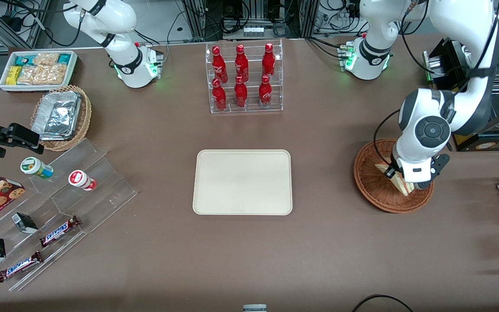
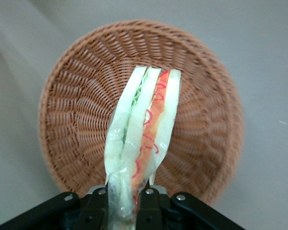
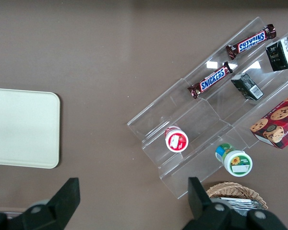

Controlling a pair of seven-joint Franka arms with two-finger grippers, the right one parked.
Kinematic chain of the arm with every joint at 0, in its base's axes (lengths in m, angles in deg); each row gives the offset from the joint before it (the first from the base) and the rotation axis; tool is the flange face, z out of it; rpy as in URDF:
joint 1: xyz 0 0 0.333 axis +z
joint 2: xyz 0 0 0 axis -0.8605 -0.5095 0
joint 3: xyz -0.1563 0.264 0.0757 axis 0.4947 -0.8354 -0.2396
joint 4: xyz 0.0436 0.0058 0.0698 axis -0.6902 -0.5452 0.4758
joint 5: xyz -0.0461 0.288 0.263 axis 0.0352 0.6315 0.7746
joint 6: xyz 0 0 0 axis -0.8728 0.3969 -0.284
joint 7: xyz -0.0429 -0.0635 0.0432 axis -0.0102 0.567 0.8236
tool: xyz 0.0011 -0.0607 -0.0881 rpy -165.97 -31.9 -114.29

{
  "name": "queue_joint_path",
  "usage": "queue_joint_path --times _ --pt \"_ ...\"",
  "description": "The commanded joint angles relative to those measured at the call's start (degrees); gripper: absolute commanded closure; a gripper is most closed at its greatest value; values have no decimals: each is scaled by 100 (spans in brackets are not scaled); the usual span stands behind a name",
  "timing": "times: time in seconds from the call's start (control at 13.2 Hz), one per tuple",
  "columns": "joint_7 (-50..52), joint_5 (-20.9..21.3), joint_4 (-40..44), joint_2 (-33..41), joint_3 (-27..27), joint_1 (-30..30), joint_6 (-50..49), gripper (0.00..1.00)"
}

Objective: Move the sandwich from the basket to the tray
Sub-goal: 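Close the left gripper on the sandwich and lift it, then carry the held sandwich over the cream tray and lower it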

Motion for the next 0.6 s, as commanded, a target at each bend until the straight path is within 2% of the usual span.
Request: queue_joint_path --times 0.0,0.23,0.45,0.53 --pt "-152 -183 1005 52 -12 -612 -912 99" --pt "-152 -334 1403 35 -12 -1621 -1204 99" --pt "-423 -553 1492 -53 -12 -2247 -644 99" --pt "-582 -641 1509 -132 -12 -2423 -459 96"
